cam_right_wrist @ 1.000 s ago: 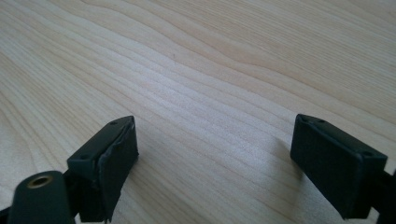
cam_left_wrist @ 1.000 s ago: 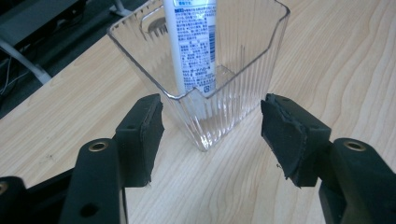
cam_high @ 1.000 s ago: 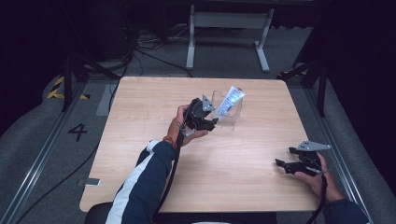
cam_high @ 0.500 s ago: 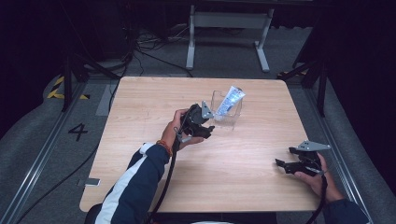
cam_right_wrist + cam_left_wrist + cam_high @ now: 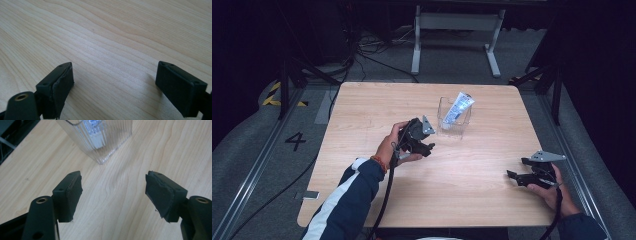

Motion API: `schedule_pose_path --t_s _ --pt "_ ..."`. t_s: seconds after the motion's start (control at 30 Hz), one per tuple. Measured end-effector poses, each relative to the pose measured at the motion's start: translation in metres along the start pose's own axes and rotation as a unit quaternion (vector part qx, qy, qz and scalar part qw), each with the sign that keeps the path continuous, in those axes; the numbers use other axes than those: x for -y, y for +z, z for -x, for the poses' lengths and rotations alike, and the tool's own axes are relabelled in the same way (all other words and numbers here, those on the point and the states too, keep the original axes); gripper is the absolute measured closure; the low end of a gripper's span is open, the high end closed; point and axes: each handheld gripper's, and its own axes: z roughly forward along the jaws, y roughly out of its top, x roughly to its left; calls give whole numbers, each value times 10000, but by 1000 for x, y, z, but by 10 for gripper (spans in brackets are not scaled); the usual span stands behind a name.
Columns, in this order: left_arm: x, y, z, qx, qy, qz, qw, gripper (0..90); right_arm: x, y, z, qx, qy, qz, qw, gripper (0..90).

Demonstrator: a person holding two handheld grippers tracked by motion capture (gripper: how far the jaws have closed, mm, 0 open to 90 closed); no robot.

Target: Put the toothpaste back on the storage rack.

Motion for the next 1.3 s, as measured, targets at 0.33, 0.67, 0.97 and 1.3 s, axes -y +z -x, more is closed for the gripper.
schedule_pose_path --t_s 0.33,0.67,0.97,1.3 --pt "21 -10 1 -116 105 -251 9996 286 0 0 0 1 1 0 10000 149" --pt "47 -22 -2 -220 21 -281 9994 281 0 0 0 1 0 1 10000 149" --pt "73 -30 -6 -263 -185 -416 9986 278 0 0 0 1 -1 1 10000 149" --pt "104 -38 -9 -498 -379 -574 9964 278 0 0 0 2 -3 2 10000 149"
